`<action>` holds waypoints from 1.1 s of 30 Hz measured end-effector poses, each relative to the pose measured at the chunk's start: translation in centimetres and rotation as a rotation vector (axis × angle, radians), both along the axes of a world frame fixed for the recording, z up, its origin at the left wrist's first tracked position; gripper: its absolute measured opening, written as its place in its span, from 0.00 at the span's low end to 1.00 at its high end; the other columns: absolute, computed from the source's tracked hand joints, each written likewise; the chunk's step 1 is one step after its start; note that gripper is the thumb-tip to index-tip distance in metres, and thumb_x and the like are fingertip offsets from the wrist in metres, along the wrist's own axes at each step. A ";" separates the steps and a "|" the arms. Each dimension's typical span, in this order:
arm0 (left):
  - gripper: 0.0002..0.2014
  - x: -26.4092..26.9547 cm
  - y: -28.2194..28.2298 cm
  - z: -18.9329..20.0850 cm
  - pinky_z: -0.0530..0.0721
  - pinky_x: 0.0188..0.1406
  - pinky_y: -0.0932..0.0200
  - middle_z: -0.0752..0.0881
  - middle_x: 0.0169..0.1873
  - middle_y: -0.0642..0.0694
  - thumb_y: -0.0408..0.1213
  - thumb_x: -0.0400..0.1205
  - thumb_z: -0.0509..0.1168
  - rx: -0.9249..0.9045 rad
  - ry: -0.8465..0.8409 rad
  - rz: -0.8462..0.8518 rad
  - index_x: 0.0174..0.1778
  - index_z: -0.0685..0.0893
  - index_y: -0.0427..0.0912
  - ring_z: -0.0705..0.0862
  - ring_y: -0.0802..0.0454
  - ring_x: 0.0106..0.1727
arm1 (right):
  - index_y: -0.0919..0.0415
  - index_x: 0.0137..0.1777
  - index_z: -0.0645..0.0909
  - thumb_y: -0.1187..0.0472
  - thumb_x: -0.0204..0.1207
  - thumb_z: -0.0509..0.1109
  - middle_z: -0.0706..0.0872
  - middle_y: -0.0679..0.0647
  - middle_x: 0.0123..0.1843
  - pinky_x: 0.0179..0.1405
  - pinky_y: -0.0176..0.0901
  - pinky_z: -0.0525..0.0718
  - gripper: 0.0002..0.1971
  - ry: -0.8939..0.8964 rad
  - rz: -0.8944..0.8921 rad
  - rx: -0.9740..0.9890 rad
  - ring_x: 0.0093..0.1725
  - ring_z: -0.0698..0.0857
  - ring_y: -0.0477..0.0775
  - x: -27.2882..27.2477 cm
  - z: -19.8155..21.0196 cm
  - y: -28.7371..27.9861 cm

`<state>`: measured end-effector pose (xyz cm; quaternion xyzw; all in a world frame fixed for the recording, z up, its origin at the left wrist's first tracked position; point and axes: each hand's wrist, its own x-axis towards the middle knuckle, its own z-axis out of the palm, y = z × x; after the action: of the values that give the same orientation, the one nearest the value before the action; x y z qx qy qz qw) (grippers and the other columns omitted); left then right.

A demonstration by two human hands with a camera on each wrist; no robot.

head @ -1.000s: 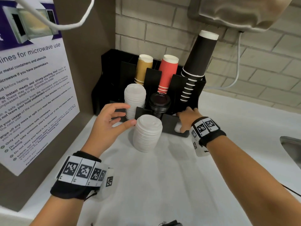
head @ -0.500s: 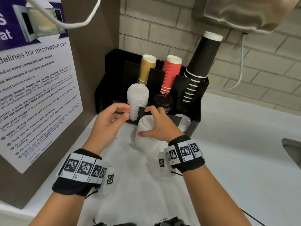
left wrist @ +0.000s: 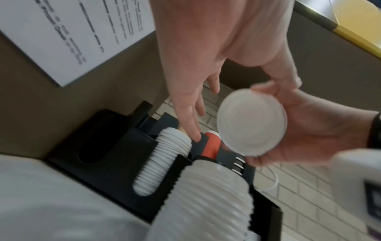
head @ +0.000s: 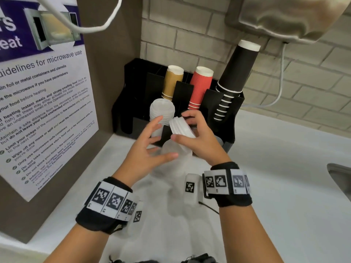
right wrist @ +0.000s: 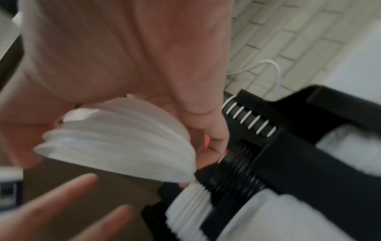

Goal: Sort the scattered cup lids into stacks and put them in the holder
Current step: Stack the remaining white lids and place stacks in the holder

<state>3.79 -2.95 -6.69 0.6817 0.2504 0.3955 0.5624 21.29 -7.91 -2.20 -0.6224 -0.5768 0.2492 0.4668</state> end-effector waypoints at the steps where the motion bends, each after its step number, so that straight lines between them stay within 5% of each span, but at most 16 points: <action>1: 0.47 0.4 -0.4 0.1 0.83 0.60 0.65 0.70 0.76 0.60 0.51 0.62 0.80 -0.018 -0.034 -0.040 0.75 0.64 0.76 0.76 0.59 0.72 | 0.41 0.64 0.72 0.51 0.66 0.80 0.79 0.47 0.61 0.52 0.40 0.85 0.28 0.094 0.061 0.000 0.56 0.83 0.44 -0.5 0.3 -0.6; 5: 0.47 1.2 -1.3 0.8 0.86 0.60 0.50 0.73 0.74 0.54 0.49 0.64 0.81 -0.031 -0.143 -0.099 0.77 0.65 0.71 0.79 0.52 0.71 | 0.43 0.68 0.74 0.50 0.69 0.77 0.82 0.50 0.60 0.50 0.34 0.84 0.27 0.233 0.168 0.037 0.52 0.86 0.39 -1.9 0.5 -2.2; 11: 0.45 0.5 -1.2 1.5 0.84 0.62 0.36 0.76 0.70 0.56 0.49 0.60 0.81 0.012 -0.061 -0.130 0.74 0.71 0.65 0.81 0.47 0.68 | 0.42 0.71 0.76 0.52 0.68 0.76 0.86 0.54 0.62 0.57 0.49 0.86 0.29 0.343 0.215 -0.029 0.61 0.86 0.55 -0.4 0.4 -3.8; 18: 0.45 0.5 -1.3 1.6 0.88 0.57 0.42 0.77 0.69 0.55 0.47 0.58 0.83 -0.007 -0.050 -0.136 0.72 0.73 0.62 0.81 0.49 0.67 | 0.41 0.69 0.78 0.53 0.66 0.79 0.87 0.50 0.62 0.56 0.47 0.85 0.30 0.347 0.215 -0.028 0.62 0.86 0.55 -0.3 0.4 -4.0; 27: 0.51 0.8 -1.0 1.4 0.84 0.63 0.37 0.74 0.74 0.56 0.43 0.59 0.86 -0.049 -0.033 -0.145 0.77 0.69 0.63 0.78 0.50 0.72 | 0.39 0.67 0.79 0.54 0.64 0.80 0.87 0.49 0.62 0.53 0.48 0.87 0.29 0.378 0.209 -0.014 0.61 0.87 0.55 -0.1 0.1 -3.6; 33: 0.52 1.0 -0.7 1.3 0.85 0.62 0.39 0.73 0.75 0.56 0.48 0.57 0.84 -0.036 -0.026 -0.156 0.78 0.68 0.64 0.78 0.51 0.72 | 0.41 0.66 0.80 0.54 0.60 0.82 0.85 0.48 0.61 0.51 0.49 0.88 0.31 0.359 0.161 -0.002 0.59 0.87 0.55 -0.1 -0.2 -3.3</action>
<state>4.84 -3.65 -5.39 0.6838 0.1961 0.3546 0.6069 21.18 -11.25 -2.39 -0.5203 -0.5318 0.3932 0.5403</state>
